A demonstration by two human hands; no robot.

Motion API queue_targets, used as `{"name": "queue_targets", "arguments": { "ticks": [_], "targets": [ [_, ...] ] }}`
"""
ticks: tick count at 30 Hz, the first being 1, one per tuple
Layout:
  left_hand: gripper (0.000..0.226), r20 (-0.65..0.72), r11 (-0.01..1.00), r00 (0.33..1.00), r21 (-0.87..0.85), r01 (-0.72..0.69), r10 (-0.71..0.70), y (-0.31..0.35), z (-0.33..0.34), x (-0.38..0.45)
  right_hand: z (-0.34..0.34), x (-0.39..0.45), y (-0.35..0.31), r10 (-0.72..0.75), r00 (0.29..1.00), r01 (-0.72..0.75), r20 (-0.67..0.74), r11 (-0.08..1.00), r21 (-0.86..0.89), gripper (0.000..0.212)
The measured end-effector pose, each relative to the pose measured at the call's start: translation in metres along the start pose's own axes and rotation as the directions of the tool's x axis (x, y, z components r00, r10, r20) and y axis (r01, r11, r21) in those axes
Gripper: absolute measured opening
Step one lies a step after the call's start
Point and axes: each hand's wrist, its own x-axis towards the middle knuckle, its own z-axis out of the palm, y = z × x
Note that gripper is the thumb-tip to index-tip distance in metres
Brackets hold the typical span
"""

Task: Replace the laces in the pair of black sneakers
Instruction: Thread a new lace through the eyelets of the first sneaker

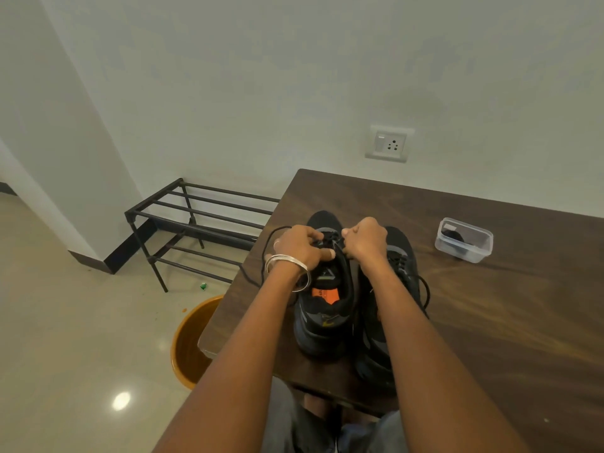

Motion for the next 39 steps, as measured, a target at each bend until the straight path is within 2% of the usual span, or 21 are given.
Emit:
{"name": "queue_targets", "arguments": {
  "ticks": [3,7,8,10,11,12,13,15,16,18,20,22,26,29,31,32,33,35,37,38,39],
  "targets": [
    [0.029,-0.047,0.998,0.998,0.037,0.049,-0.048,-0.003,-0.004,-0.005,-0.008,-0.001,-0.005,0.011,1.0,-0.009,-0.019,0.993,0.116,0.022],
    [0.027,-0.047,0.995,0.994,0.01,0.097,-0.096,-0.002,-0.004,-0.013,-0.042,-0.022,-0.03,-0.065,0.985,0.123,-0.159,0.913,0.388,0.02],
    [0.033,-0.042,0.994,0.993,0.022,0.109,-0.108,-0.002,-0.004,-0.015,-0.053,-0.029,-0.037,-0.068,0.978,0.163,-0.197,0.839,0.519,0.018],
    [0.051,-0.056,0.988,0.988,0.058,0.145,-0.141,-0.003,-0.004,-0.018,-0.075,-0.043,-0.051,-0.072,0.968,0.237,-0.242,0.588,0.773,0.017],
    [0.055,-0.062,0.986,0.987,0.07,0.154,-0.15,-0.004,-0.005,-0.02,-0.085,-0.046,-0.056,-0.072,0.957,0.281,-0.282,0.483,0.829,0.017],
    [0.055,-0.056,0.985,0.987,0.075,0.154,-0.15,-0.005,-0.005,-0.022,-0.094,-0.048,-0.057,-0.073,0.941,0.328,-0.33,0.438,0.837,0.016],
    [0.051,-0.044,0.987,0.989,0.07,0.148,-0.145,-0.006,-0.006,-0.024,-0.1,-0.049,-0.057,-0.088,0.926,0.366,-0.367,0.448,0.816,0.015],
    [0.04,0.006,0.989,0.992,0.068,0.129,-0.129,-0.007,-0.008,-0.029,-0.102,-0.047,-0.052,-0.168,0.918,0.382,-0.358,0.612,0.693,0.012],
    [0.038,0.024,0.989,0.992,0.081,0.12,-0.122,-0.006,-0.008,-0.032,-0.097,-0.046,-0.047,-0.227,0.927,0.364,-0.299,0.738,0.568,0.012],
    [0.036,0.044,0.988,0.993,0.119,0.101,-0.107,-0.006,-0.009,-0.034,-0.08,-0.041,-0.034,-0.306,0.95,0.312,-0.061,0.927,0.207,0.017],
    [0.037,0.051,0.984,0.994,0.157,0.086,-0.095,-0.005,-0.008,-0.034,-0.059,-0.034,-0.021,-0.283,0.942,0.307,0.178,0.944,-0.122,0.026],
    [0.039,0.054,0.98,0.994,0.182,0.079,-0.09,-0.007,-0.007,-0.032,-0.04,-0.027,-0.011,-0.209,0.934,0.306,0.291,0.888,-0.344,0.025],
    [0.063,0.039,0.974,0.992,0.198,0.111,-0.12,-0.013,-0.003,-0.027,-0.028,-0.02,-0.006,-0.139,0.962,0.229,0.234,0.876,-0.424,0.015],
    [0.069,0.057,0.975,0.988,0.183,0.128,-0.141,-0.015,-0.002,-0.025,-0.037,-0.019,-0.013,-0.123,0.975,0.163,0.184,0.962,-0.219,0.02],
    [0.071,0.057,0.974,0.985,0.169,0.151,-0.162,-0.018,-0.001,-0.022,-0.049,-0.027,-0.025,-0.088,0.989,0.079,0.121,0.993,0.083,0.017],
    [0.073,0.058,0.974,0.984,0.163,0.16,-0.171,-0.017,-0.002,-0.022,-0.056,-0.03,-0.031,-0.063,0.994,0.035,0.091,0.96,0.277,0.016],
    [0.077,0.06,0.975,0.983,0.155,0.162,-0.173,-0.017,-0.001,-0.022,-0.064,-0.034,-0.037,-0.047,0.997,0.008,0.068,0.876,0.482,0.018],
    [0.089,0.05,0.976,0.983,0.141,0.168,-0.176,-0.019,0.001,-0.02,-0.081,-0.041,-0.048,-0.047,0.998,0.002,0.032,0.585,0.811,0.02],
    [0.096,0.034,0.975,0.982,0.127,0.181,-0.187,-0.02,0.001,-0.018,-0.092,-0.045,-0.051,-0.032,0.999,0.026,-0.015,0.368,0.929,0.018],
    [0.095,0.028,0.975,0.981,0.12,0.189,-0.194,-0.018,0.0,-0.021,-0.094,-0.047,-0.051,-0.023,0.999,0.048,-0.042,0.358,0.932,0.017],
    [0.093,0.023,0.974,0.98,0.119,0.192,-0.196,-0.017,-0.002,-0.023,-0.093,-0.046,-0.049,-0.029,0.997,0.074,-0.068,0.427,0.901,0.012]
  ]
}}
